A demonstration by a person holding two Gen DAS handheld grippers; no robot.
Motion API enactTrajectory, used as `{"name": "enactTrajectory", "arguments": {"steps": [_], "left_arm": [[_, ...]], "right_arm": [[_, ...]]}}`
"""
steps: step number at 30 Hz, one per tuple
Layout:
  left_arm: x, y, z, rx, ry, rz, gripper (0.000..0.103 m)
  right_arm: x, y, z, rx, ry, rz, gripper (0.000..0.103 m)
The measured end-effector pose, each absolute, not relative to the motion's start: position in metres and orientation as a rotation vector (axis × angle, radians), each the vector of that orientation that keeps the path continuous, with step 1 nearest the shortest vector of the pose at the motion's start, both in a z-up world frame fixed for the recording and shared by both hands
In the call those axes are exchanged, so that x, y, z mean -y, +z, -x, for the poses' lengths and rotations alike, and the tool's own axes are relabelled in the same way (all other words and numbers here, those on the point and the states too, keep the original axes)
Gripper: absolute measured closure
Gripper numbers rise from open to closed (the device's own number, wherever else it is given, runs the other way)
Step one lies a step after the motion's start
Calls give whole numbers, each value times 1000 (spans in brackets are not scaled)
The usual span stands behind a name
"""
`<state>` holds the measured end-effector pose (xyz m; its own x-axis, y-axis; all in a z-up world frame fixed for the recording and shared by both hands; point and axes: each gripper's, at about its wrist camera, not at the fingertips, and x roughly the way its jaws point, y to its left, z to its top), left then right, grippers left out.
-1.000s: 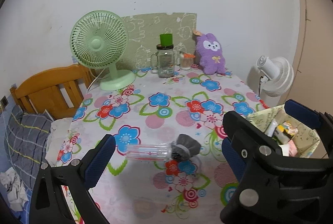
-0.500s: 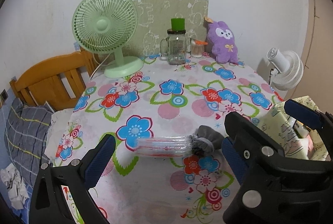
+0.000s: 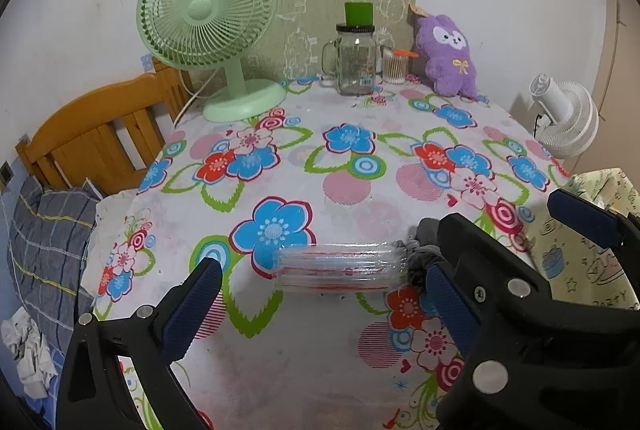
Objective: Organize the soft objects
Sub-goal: 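Close the right tool on the grey bundle while the left tool reaches the clear tube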
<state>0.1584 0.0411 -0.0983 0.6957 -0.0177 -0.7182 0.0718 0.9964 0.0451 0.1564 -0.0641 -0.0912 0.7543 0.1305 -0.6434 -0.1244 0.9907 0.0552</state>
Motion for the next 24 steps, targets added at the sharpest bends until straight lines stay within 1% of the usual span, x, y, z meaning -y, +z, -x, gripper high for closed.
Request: {"name": "enactTrajectory", "arguments": {"steps": [7,12,15,20,24], "left_arm": [[-44,-117,-170,-852,-52,-76,0],[-42,-130,-176,-879,-56,-81,0],[-40,-136,-179,-893,-63,-86,0],[-38,-145,-184,-917,-71,-84,0],[-38,-150,-188,-932,-69,-86,0]], "right_arm": [[62,-111,-169,-754,124,-26,14],[61,-125,-180,-792,118,-34,15],[61,-132,-184,-810,115,-29,19],[63,-142,-192,-840,114,-35,21],[64,-151,-198,-871,122,-47,30]]}}
